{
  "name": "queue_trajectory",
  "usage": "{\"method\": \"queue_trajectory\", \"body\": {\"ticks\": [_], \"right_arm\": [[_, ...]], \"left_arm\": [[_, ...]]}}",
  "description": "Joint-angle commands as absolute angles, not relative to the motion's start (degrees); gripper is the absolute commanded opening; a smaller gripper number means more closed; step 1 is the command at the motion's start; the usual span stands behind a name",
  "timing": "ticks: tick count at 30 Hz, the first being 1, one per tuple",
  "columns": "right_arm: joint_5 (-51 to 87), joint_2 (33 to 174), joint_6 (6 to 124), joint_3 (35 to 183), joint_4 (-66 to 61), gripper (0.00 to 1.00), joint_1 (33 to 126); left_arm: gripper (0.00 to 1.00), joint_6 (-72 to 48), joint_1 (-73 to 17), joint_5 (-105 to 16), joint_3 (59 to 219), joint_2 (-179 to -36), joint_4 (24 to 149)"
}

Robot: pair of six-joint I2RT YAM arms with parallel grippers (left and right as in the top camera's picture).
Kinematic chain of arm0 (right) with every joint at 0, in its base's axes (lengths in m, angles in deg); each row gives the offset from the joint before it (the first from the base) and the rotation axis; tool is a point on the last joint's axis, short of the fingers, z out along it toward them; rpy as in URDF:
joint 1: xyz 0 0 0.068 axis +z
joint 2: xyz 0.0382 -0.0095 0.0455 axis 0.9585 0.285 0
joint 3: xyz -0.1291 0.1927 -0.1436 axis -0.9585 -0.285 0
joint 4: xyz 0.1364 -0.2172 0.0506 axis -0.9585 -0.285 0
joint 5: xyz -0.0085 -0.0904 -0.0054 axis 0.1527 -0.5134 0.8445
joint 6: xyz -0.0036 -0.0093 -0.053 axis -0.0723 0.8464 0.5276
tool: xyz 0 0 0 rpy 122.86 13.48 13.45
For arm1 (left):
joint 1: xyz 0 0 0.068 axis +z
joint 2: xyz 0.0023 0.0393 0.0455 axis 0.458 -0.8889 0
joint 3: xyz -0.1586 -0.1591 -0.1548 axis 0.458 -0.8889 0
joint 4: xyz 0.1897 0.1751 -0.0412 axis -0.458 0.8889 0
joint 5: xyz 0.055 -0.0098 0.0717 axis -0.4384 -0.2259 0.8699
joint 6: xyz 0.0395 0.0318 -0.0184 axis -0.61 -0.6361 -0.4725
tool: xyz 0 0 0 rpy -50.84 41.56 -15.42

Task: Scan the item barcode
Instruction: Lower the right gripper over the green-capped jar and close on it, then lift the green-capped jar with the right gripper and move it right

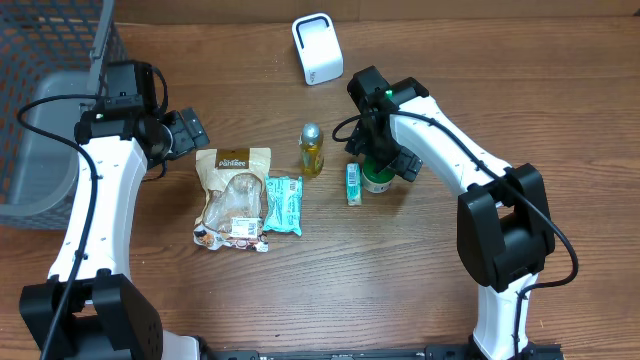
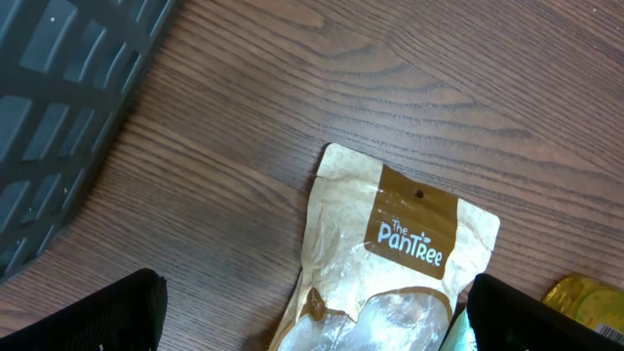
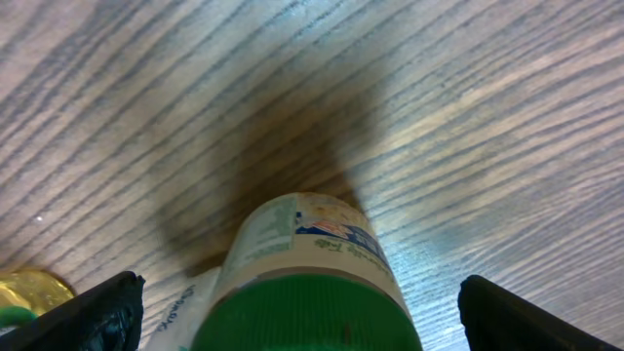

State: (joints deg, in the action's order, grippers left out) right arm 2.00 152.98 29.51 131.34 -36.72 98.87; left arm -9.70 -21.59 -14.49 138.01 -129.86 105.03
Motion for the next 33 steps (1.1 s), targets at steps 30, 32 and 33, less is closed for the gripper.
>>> {"method": "queue_trajectory", "body": {"ticks": [30,32,33], "right_arm": [[2.0,152.9,37.3,130.7,-37.7,0.73,98.8],[2.0,152.9,37.3,130.7,-37.7,0.71,98.8],[2.0,152.9,37.3,130.7,-37.7,0.70,98.8]], "left_arm": [[1.00,-10.1,-21.7,-14.8,138.7,-129.3,105.0],[1.00,-10.1,-21.7,-14.8,138.7,-129.3,105.0],[0.99,-10.1,-21.7,-14.8,138.7,-129.3,105.0]]}}
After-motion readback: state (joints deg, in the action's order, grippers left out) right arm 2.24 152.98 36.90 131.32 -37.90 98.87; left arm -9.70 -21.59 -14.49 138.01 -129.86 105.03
